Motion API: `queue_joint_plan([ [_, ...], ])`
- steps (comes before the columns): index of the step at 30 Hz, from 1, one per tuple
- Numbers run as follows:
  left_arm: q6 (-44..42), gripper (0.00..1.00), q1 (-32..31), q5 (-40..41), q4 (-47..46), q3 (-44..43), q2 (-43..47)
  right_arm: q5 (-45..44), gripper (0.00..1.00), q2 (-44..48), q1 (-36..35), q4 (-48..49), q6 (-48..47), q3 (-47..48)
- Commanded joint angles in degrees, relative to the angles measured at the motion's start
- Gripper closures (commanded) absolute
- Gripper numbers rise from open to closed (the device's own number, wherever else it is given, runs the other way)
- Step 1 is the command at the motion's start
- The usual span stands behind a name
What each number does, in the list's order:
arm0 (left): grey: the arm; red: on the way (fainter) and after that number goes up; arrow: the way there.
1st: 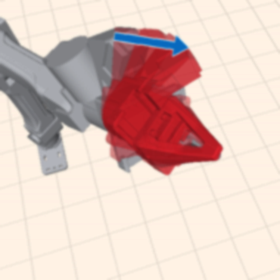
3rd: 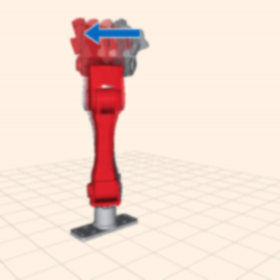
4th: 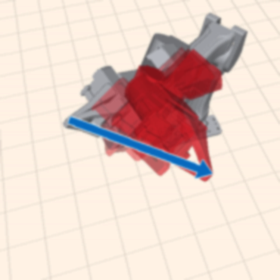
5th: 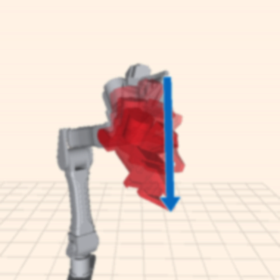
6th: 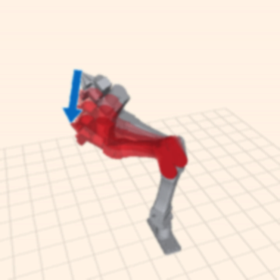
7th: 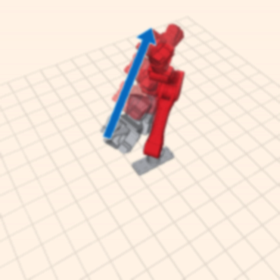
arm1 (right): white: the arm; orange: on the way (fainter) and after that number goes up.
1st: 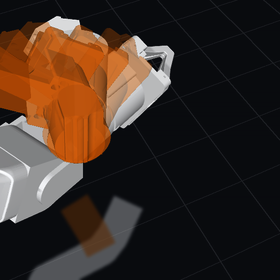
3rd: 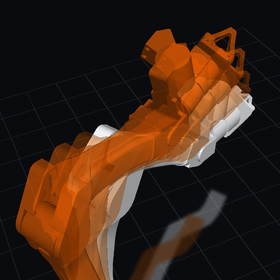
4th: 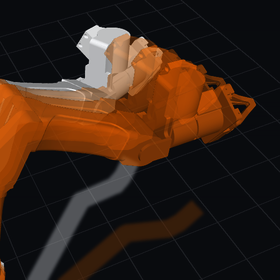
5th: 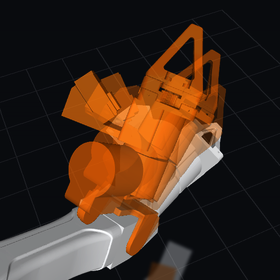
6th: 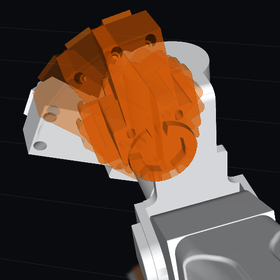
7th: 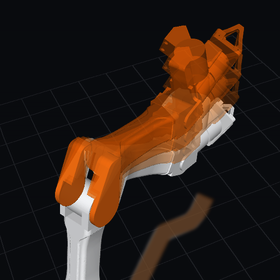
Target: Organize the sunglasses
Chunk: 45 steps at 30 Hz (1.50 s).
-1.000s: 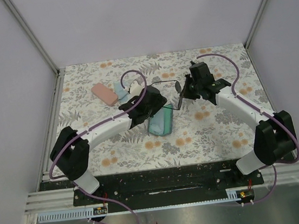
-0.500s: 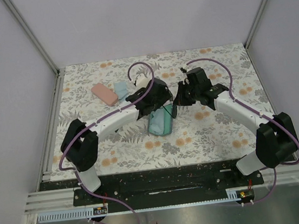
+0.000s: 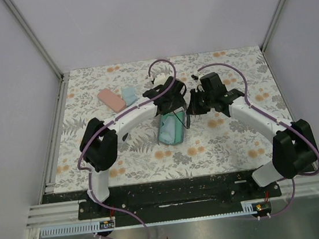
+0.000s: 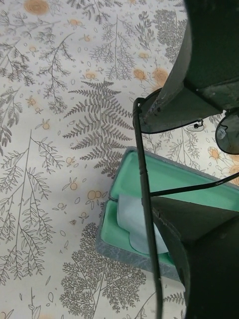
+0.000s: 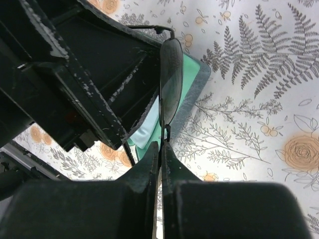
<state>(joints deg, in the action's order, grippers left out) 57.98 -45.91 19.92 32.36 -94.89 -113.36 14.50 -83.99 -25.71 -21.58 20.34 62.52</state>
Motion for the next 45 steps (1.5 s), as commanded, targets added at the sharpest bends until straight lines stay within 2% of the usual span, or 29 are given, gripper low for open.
queue_joint_plan([
  [1,-1.0,0.36,-0.6,-4.6,-4.3,-1.7,0.4,4.5,1.0,0.3,-2.1,0.9,0.7,1.1],
  [6,-5.1,0.36,-0.4,-6.0,-7.4,2.7,5.7,-6.3,1.0,-1.1,0.1,-3.8,3.9,3.3],
  [12,-8.7,0.34,0.0,-12.4,-9.2,6.9,10.3,-5.3,1.0,-2.8,4.9,-3.7,6.7,3.4],
  [19,-17.3,0.35,0.4,-25.4,-11.4,7.4,11.7,-2.9,1.0,-3.9,5.5,-3.8,6.0,4.5],
  [22,-21.2,0.35,3.2,-29.0,-11.9,7.3,12.9,-1.8,1.0,-3.4,5.4,-4.2,4.9,4.3],
  [26,-23.7,0.36,9.6,-39.9,-17.0,8.3,13.6,0.5,1.0,-2.9,5.6,-4.5,3.9,4.1],
  [32,-31.1,0.37,14.5,-42.9,-17.7,6.6,13.7,1.0,1.0,-2.4,5.6,-5.2,3.6,3.8],
  [36,-37.7,0.39,15.3,-42.8,-10.8,1.9,9.9,1.1,1.0,-2.6,5.6,-6.2,3.0,4.4],
  [38,-39.7,0.47,16.0,-42.6,-7.9,0.2,8.3,1.2,1.0,-2.6,5.7,-6.6,2.7,4.6],
  [40,-39.8,0.67,16.8,-43.7,-7.4,0.6,7.5,0.9,1.0,-2.8,5.6,-7.0,2.5,5.0],
  [41,-39.6,0.73,17.2,-44.5,-7.7,0.9,7.5,0.9,1.0,-2.9,5.6,-7.2,2.4,5.2],
  [45,-40.0,0.71,17.3,-43.9,-7.7,2.1,7.2,1.1,1.0,-3.4,5.6,-7.2,2.3,5.7],
])
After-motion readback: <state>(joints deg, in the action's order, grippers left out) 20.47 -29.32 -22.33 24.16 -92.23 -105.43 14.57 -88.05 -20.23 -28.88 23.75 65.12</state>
